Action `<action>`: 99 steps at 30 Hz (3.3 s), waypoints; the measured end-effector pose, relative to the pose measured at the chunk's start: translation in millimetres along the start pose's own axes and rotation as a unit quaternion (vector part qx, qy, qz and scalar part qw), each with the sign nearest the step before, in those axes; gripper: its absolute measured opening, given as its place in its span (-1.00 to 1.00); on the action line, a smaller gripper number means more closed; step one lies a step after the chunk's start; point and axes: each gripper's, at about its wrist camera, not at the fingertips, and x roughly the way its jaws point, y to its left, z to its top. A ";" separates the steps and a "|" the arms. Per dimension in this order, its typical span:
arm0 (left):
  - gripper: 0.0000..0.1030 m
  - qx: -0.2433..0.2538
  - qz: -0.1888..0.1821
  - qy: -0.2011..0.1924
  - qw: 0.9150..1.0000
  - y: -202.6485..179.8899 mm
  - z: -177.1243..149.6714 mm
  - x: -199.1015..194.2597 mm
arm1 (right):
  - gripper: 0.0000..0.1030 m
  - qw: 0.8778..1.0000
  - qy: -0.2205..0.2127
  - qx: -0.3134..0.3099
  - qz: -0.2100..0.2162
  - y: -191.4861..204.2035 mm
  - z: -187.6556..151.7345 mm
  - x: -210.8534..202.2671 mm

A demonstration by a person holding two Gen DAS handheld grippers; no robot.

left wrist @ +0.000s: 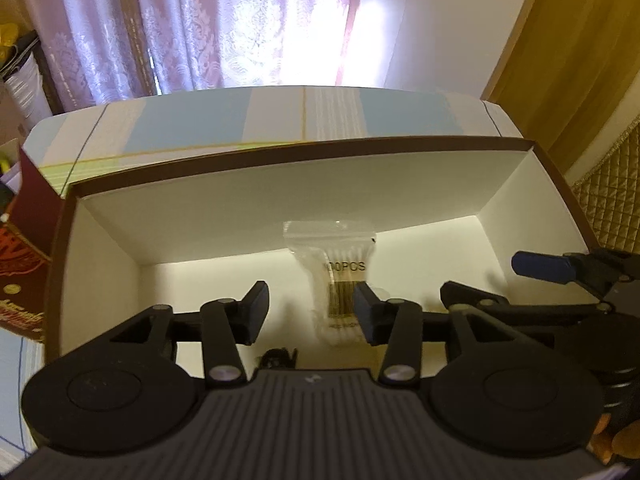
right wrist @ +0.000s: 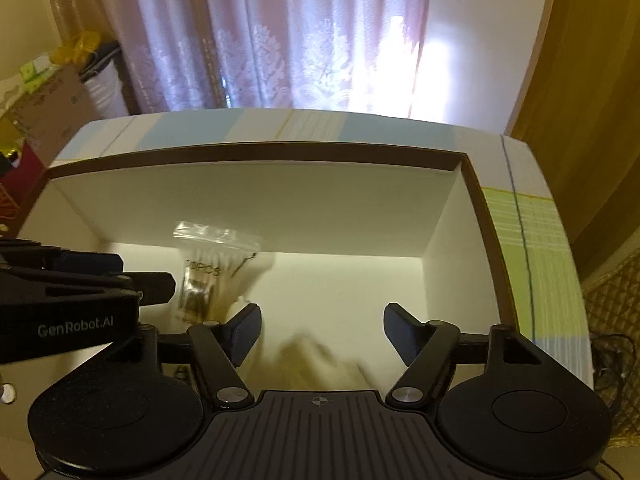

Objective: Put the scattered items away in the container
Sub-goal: 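Open both tools to drop the swab bag and rack into the box, then withdraw both tools from the box back toward the remaining items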

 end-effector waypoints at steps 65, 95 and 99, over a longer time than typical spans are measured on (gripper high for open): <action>0.97 -0.015 0.009 -0.057 0.998 -11.2 -159.6 -194.4 | 1.00 0.996 -0.077 0.040 0.027 26.7 -147.2 -181.8; 0.97 -0.012 0.013 0.026 1.000 6.4 -267.5 -190.9 | 1.00 0.998 -0.008 0.021 0.057 46.9 -234.4 -184.5; 0.97 -0.014 0.016 0.041 0.999 10.0 -275.6 -185.3 | 1.00 0.998 0.007 0.017 0.063 52.9 -242.5 -178.0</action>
